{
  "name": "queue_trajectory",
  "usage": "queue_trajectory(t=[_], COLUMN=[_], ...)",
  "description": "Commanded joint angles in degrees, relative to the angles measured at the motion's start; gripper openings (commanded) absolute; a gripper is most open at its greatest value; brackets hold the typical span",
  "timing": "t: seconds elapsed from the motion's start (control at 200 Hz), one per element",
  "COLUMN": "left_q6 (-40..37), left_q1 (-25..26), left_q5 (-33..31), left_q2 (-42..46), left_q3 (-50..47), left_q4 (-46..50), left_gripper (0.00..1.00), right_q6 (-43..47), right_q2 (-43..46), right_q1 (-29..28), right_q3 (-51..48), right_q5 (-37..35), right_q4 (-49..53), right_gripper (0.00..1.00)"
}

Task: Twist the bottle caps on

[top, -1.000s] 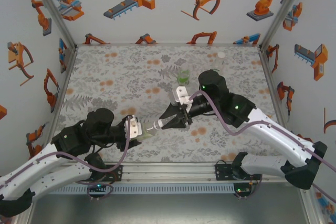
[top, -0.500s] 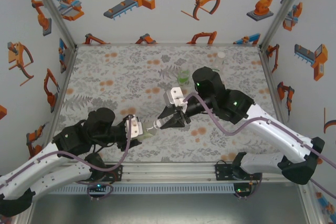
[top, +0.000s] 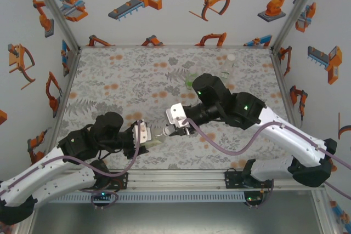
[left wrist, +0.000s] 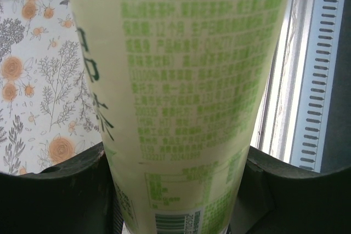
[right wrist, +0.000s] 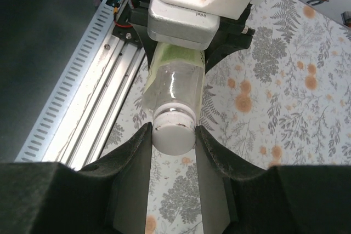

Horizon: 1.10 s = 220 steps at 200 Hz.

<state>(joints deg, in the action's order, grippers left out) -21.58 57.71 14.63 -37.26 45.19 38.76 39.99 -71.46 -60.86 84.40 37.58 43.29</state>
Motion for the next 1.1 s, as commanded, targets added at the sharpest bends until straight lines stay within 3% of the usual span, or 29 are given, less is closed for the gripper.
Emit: queue_trajectory(t=[0.0, 0.24, 0.511, 0.716, 0.941, 1.006, 1.096], left_q6=[1.27, -0.58, -0.88, -0.91, -2.22, -2.77, -3.26], left_q1=[0.02, 0.03, 0.03, 0.12, 0.12, 0.11, 0.07], left_q5=[1.86, -1.19, -6.16, -5.58, -5.42, -5.32, -5.26], left_q2=[0.82, 0.06, -3.14, -4.45, -5.67, -6.53, -7.60], left_q3=[1.14, 1.89, 2.54, 1.26, -0.01, 0.15, 0.83], left_q4=[-3.76, -3.81, -4.97, -11.70, -16.65, -16.58, -15.73], left_gripper=[0.00, 0.00, 0.00, 0.00, 0.00, 0.00, 0.00], right_q6=[0.46, -21.16, -55.46, -78.35, -96.43, -99.30, -100.34], right_q2=[0.36, 0.64, 1.85, 0.56, 2.78, 3.06, 3.08], right_q1=[-0.77, -0.79, -0.69, 1.90, 6.13, 6.93, 7.09], right_q3=[-0.46, -3.77, -9.75, -11.01, -14.85, -15.76, -15.95], right_q5=[-0.17, -5.57, -16.56, -19.63, -22.63, -22.03, -22.38], right_q4=[0.90, -10.56, -20.37, -18.33, -15.46, -15.52, -15.37], right_gripper=[0.00, 0.00, 0.00, 0.00, 0.00, 0.10, 0.16])
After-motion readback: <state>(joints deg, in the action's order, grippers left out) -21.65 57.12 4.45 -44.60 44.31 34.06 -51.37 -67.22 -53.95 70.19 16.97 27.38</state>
